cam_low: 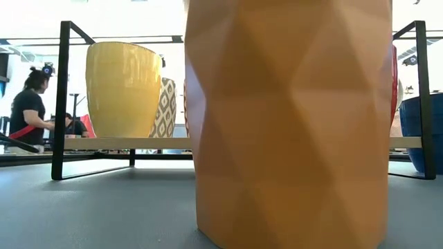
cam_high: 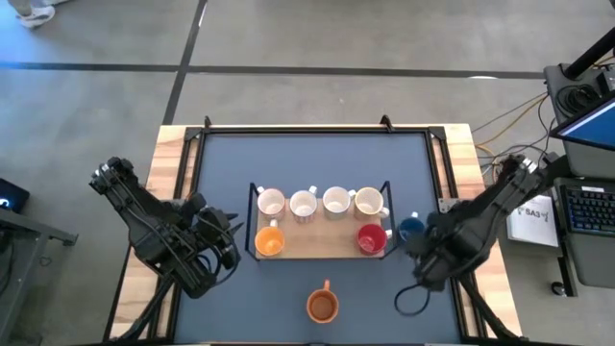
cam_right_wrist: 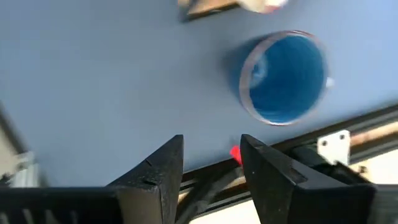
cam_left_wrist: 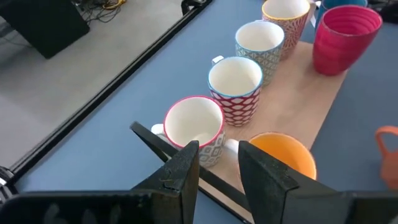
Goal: Place coffee mugs
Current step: Put the blue mug on the shelf
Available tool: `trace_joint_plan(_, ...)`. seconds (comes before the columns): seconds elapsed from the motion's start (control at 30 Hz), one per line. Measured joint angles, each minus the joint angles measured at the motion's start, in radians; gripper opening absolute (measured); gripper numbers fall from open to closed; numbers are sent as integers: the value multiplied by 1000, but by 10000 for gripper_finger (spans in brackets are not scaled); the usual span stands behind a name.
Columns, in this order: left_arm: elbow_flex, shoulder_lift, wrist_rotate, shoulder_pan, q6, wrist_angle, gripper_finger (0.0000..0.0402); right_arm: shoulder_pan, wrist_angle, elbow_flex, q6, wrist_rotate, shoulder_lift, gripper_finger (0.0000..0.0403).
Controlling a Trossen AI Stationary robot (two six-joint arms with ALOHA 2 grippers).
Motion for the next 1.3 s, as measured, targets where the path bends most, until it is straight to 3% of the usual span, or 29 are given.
trace_joint_plan(0.2,0,0,0,0,-45,10,95,-10,156,-226,-73,41,-172,142)
trace_joint_plan(0.4,0,0,0,1,-64,11,95,-50,211,-380,-163,43,-222,151)
trace_joint_plan(0.9,0,0,0,3,-54,11,95,-163,326,-506,-401,-1,-199,148)
trace_joint_plan(1.07,0,0,0,3,-53,9,95,-182,339,-523,-423,-39,-194,115)
trace_joint_plan(1.3,0,0,0,3,-52,7,95,-182,353,-523,-417,-120,-195,17)
